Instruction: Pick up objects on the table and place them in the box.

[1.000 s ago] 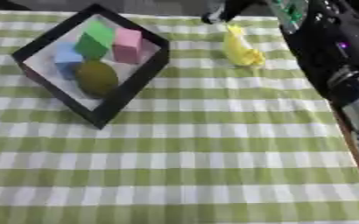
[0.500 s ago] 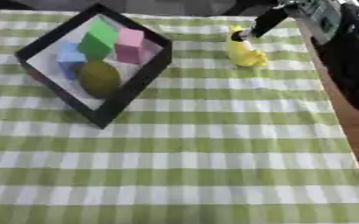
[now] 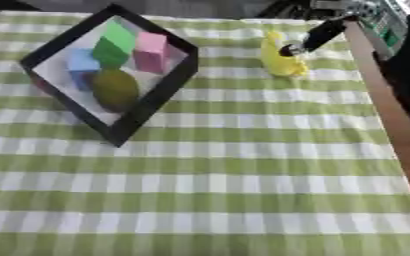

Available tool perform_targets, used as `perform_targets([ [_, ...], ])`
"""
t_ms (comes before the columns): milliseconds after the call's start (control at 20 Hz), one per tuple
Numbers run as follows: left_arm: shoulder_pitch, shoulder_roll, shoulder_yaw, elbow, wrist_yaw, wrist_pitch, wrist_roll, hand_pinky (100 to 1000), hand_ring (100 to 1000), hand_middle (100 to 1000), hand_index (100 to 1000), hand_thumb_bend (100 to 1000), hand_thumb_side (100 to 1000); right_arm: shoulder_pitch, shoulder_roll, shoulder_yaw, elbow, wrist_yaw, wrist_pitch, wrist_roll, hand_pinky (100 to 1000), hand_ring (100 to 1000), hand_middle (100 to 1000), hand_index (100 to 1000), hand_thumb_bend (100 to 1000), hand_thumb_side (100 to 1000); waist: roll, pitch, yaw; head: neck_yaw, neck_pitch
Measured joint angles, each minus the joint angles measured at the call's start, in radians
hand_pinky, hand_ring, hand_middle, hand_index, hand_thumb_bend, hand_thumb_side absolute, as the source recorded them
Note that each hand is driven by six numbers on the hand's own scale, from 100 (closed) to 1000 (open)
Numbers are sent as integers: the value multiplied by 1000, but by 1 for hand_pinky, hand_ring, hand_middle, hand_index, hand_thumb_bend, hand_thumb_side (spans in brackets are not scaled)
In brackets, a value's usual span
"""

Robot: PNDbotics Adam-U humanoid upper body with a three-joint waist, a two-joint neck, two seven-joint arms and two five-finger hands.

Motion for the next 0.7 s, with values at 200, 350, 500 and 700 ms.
perform_targets([
  [200, 0, -1, 0, 0, 4, -2, -2, 866, 660, 751, 842, 428, 440, 3, 0, 0, 11, -2, 7, -2, 885, 900, 878, 935, 504, 556, 0, 1, 7, -1, 0],
  [350, 0, -1, 0, 0, 5, -4, -4, 867, 659, 750, 841, 427, 442, 9, 4, -4, 32, 7, 12, -8, 883, 898, 877, 936, 503, 563, 0, 1, 15, -4, 0],
  [500, 0, -2, 0, 0, 8, -4, -3, 868, 659, 750, 841, 424, 445, 9, 11, -9, 51, 14, 12, -10, 882, 897, 877, 938, 499, 569, 0, 6, 18, -8, 0],
  [700, -1, -3, 0, 0, 14, -5, -3, 869, 658, 749, 839, 421, 448, 9, 28, -13, 71, 27, 12, -13, 882, 896, 877, 939, 507, 566, 0, 16, 26, -11, 0],
])
